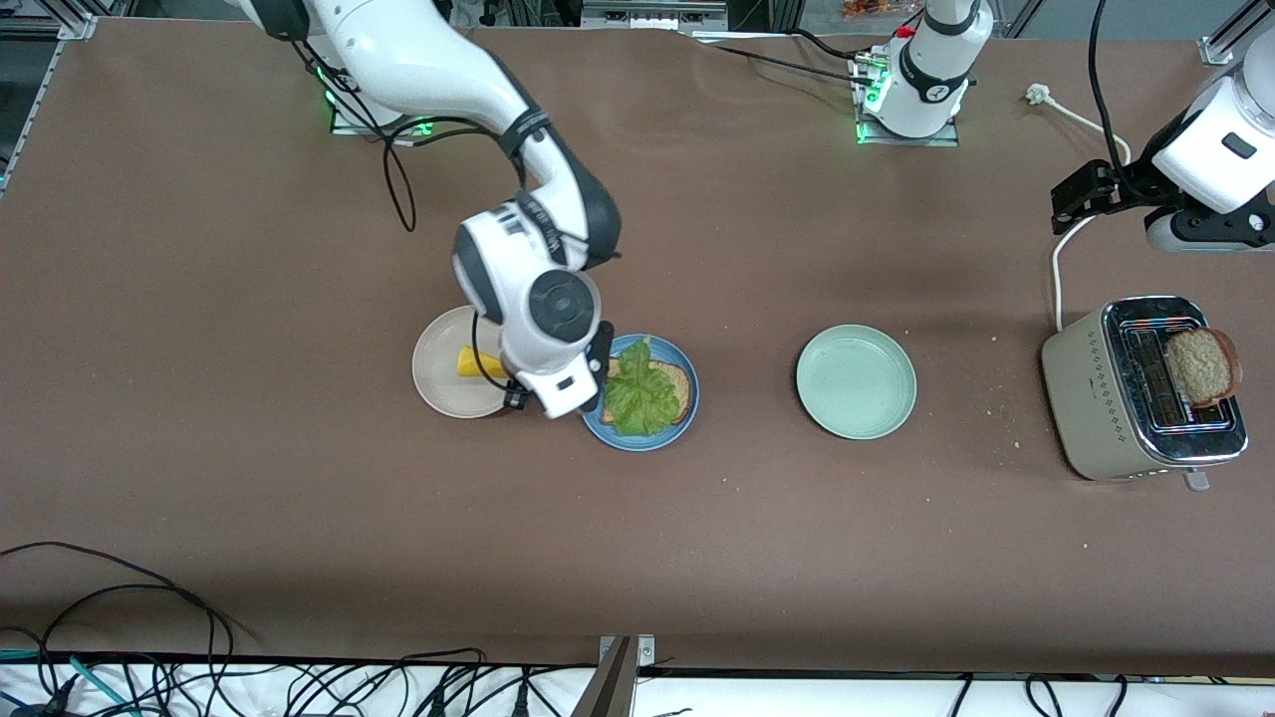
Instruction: Make sandwich in blue plate with both arms
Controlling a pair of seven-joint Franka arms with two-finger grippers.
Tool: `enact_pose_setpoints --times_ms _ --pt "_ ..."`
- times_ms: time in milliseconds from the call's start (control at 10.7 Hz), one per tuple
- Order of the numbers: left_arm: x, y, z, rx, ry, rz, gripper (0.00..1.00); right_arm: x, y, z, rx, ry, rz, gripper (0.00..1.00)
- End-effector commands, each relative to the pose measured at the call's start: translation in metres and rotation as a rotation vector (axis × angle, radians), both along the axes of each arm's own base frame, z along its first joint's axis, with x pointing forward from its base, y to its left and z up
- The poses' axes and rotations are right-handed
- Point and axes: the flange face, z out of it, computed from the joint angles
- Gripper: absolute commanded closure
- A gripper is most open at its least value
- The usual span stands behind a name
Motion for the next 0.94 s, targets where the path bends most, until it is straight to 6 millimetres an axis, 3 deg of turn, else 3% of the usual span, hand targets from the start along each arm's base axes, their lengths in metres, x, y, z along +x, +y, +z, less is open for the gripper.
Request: enact_pose_setpoints --times_ms 0,282,469,563,845 --pt "0.000 0.000 0.005 -0.005 0.002 0.010 0.00 -0.021 0.034 0.007 -0.106 -0.080 0.082 0.95" --pt "0.000 0.002 0.005 -0.003 0.002 0.012 0.00 -0.022 0.035 0.012 -0.128 -0.083 0.115 0.95" --pt "0.000 0.002 0.005 -0.003 0.003 0.013 0.00 -0.011 0.017 0.045 -0.016 -0.016 0.168 0.94" --pt "0.000 0.002 0.005 -0.004 0.004 0.013 0.00 0.003 -0.010 0.065 0.072 0.028 0.142 0.94" --pt "0.000 0.003 0.005 -0.005 0.004 0.015 0.00 0.038 -0.095 0.095 0.331 0.186 0.094 0.94"
